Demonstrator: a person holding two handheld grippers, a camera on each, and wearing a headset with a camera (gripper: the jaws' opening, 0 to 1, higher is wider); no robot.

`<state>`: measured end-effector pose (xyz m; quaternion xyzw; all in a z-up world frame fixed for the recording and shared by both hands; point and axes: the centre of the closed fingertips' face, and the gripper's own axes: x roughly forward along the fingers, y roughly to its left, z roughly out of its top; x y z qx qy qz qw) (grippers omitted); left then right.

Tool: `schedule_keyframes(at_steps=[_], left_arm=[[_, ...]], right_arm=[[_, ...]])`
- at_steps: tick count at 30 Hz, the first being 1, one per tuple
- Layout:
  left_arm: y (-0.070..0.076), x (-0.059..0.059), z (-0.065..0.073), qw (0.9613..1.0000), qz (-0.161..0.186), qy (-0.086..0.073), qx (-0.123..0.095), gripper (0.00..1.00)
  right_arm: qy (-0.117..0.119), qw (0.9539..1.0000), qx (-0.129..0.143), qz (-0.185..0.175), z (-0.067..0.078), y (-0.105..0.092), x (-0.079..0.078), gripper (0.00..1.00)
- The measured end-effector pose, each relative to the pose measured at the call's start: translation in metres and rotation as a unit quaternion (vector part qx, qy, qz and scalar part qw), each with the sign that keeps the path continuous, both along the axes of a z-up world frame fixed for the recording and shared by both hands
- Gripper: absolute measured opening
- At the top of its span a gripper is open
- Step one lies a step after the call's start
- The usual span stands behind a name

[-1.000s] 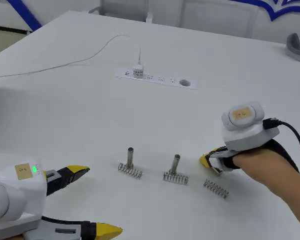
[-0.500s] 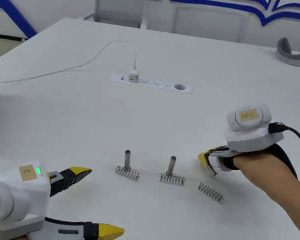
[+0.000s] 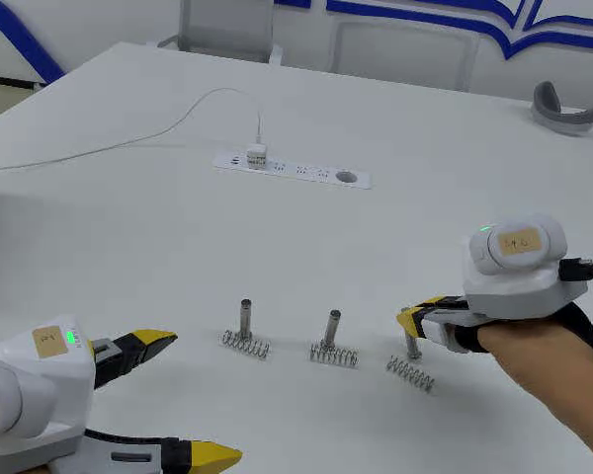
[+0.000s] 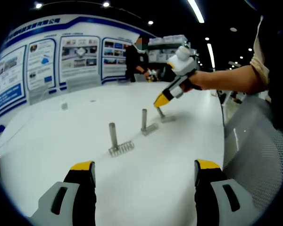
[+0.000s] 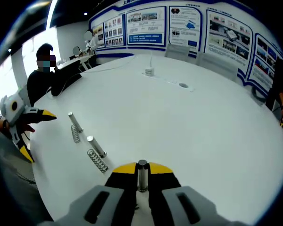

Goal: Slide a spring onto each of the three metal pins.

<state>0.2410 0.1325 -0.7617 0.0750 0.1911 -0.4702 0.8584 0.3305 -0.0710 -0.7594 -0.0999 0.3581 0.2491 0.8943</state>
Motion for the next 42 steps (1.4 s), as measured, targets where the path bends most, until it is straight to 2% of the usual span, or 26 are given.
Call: schedule_keyframes(at_steps=[4,18,31,37,42], left_arm=[[0.0,0.001,0.001,1.0,-0.002,-0.002,0.002,0.88],[0.001,-0.001,0.003,1.0,-0.002,-0.003,0.004,0.88],[-0.003,-0.005,0.004,1.0,-0.006,-0.002,0.005,0.88],[-0.006,-0.006,0.003,0.9999,-0.009,-0.001,0.005,0.88],[-0.005,-0.006,0.002,0.9999,-0.01,-0.001,0.006,0.88]], right_arm=[[-0.004,1.0,0.003,0.0,0.004,-0.001,-0.004,0.09],[0.001,1.0,0.004,0.003,0.003,-0.005,-0.018,0.09],[0.0,0.9997,0.003,0.024,0.001,-0.003,-0.018,0.09],[-0.007,0.9995,-0.003,0.031,0.001,-0.004,-0.018,0.1],[-0.016,0.9993,0.002,0.034,0.005,-0.005,-0.02,0.12]])
